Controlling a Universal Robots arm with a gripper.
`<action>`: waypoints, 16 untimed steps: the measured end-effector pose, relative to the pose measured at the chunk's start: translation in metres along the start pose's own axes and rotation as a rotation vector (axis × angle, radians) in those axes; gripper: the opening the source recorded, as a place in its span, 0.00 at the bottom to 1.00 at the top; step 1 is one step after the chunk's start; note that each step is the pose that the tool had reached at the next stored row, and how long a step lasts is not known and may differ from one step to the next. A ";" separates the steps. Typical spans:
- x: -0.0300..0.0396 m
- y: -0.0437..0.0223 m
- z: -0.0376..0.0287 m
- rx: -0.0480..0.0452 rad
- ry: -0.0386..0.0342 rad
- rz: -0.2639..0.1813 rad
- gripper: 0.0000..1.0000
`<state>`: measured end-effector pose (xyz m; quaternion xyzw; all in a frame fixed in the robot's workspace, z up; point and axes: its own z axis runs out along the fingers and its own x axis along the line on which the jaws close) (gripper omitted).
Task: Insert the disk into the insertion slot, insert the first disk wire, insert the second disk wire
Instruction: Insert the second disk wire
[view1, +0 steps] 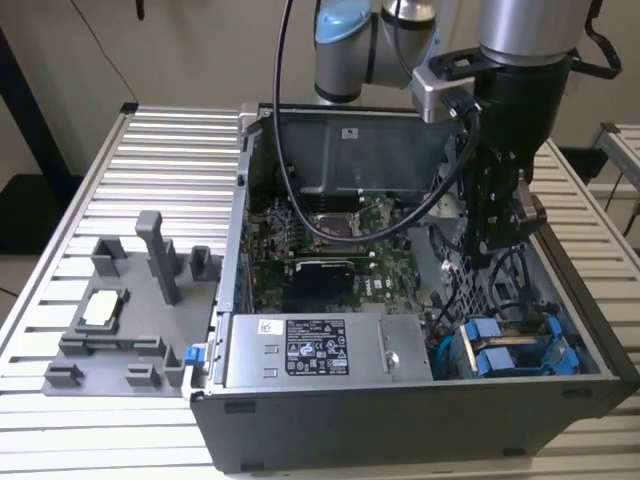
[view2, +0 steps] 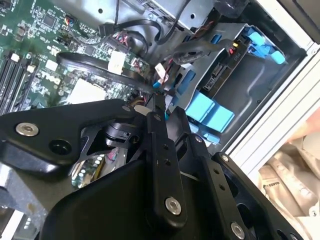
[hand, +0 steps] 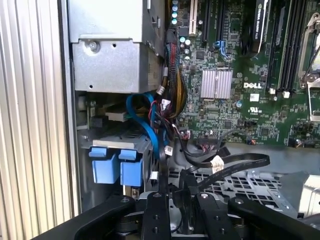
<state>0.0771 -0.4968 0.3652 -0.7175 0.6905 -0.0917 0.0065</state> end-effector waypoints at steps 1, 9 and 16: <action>-0.0005 0.0005 0.0004 0.0065 -0.0002 -0.003 0.27; -0.0013 0.0044 0.0015 0.0251 0.0160 -0.026 0.27; -0.0018 0.0053 0.0033 0.0434 0.0166 -0.028 0.27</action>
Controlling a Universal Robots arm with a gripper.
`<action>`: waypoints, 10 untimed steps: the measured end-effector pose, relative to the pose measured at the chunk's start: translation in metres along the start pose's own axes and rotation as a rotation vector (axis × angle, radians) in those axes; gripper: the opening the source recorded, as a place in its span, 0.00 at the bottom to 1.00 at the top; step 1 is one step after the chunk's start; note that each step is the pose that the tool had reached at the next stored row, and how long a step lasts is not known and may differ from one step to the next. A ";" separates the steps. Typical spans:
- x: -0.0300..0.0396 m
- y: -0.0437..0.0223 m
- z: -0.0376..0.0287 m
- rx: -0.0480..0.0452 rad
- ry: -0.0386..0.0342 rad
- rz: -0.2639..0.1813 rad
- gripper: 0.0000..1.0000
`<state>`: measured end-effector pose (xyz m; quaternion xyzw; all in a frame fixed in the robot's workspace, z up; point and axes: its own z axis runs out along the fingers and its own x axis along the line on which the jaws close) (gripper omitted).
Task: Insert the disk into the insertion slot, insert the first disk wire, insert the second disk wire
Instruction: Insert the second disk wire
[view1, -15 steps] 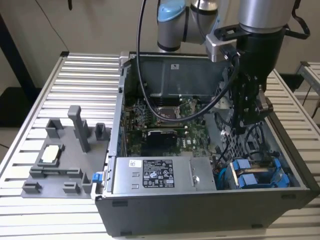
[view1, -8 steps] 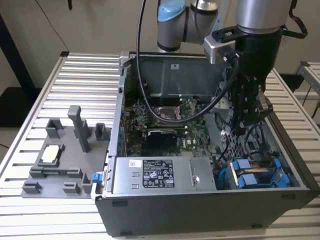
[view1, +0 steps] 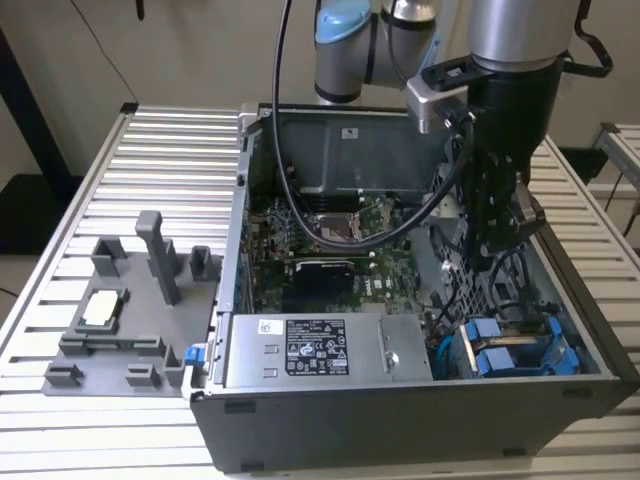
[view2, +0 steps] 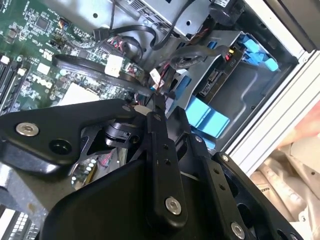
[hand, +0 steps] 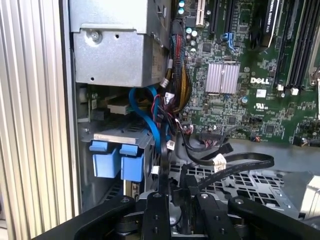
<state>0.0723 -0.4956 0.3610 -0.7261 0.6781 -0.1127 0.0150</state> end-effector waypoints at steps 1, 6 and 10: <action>-0.0001 0.0001 0.0003 0.0015 0.0000 0.000 0.27; -0.0003 0.0011 0.0014 0.0086 0.0006 0.001 0.18; -0.0004 0.0014 0.0018 0.0119 0.0009 0.001 0.18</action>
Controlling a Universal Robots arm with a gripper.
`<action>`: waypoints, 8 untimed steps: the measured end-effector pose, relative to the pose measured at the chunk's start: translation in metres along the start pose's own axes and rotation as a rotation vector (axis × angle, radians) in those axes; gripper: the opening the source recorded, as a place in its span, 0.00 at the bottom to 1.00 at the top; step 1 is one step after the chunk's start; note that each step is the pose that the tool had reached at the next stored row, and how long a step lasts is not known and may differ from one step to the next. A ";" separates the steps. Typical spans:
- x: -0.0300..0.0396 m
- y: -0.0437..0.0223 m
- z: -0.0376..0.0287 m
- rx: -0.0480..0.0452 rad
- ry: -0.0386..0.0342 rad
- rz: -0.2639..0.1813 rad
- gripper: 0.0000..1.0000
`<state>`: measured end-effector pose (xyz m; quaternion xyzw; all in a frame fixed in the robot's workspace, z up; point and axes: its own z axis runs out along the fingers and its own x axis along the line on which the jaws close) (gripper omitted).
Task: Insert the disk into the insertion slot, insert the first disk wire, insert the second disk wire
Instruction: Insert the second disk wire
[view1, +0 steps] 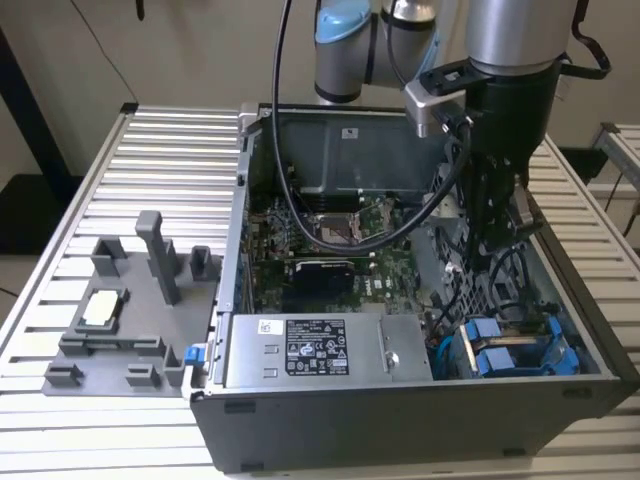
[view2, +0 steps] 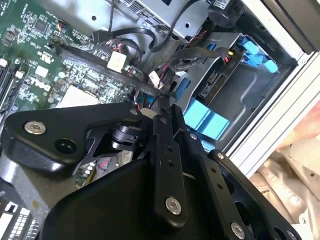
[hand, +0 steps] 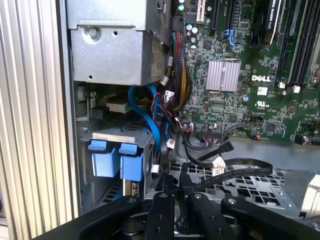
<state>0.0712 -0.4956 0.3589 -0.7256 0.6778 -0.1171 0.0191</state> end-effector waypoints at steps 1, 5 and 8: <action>0.0000 0.0001 0.0000 0.0001 0.0000 0.000 0.18; 0.0000 0.0001 0.0001 0.0001 0.0000 0.000 0.18; -0.0001 0.0003 0.0002 0.0001 -0.0001 0.000 0.20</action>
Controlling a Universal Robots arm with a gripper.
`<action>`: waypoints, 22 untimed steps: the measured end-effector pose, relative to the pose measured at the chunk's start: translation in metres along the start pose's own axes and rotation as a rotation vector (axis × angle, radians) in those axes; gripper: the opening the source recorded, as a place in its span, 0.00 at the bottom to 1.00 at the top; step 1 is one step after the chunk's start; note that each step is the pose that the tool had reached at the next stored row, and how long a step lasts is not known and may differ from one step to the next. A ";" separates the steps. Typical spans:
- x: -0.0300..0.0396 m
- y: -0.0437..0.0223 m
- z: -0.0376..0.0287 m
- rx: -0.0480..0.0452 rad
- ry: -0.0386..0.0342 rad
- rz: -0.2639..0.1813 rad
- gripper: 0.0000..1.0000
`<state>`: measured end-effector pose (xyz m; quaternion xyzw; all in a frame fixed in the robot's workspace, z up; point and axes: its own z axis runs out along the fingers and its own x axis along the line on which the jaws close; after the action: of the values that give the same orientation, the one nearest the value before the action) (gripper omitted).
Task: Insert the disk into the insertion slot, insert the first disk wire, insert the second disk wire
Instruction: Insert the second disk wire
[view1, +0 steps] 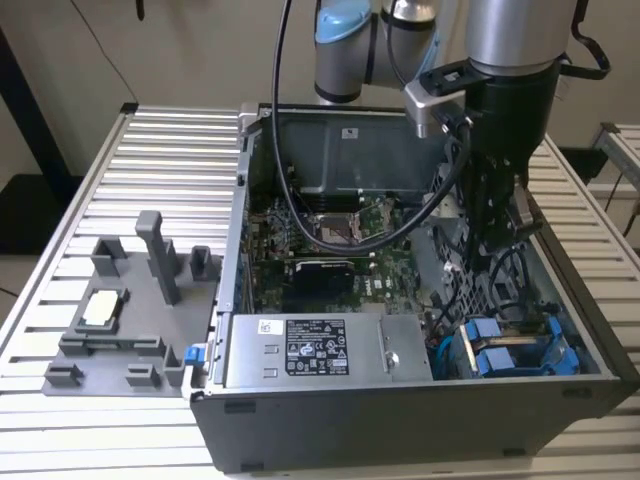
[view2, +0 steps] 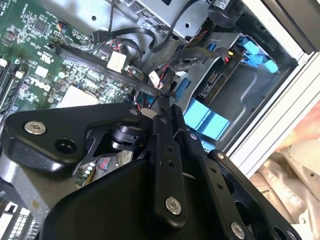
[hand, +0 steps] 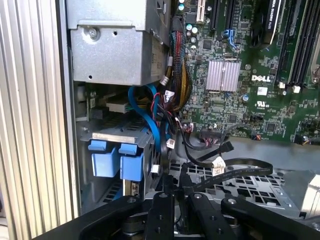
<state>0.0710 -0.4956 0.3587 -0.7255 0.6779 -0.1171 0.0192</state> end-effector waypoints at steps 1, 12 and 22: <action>0.0000 0.0001 0.0000 0.0000 0.0000 0.000 0.20; -0.0005 0.0030 0.0019 0.0039 -0.0032 0.001 0.26; -0.0007 0.0034 0.0035 0.0052 -0.0035 0.001 0.17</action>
<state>0.0684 -0.4956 0.3546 -0.7252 0.6781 -0.1175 0.0223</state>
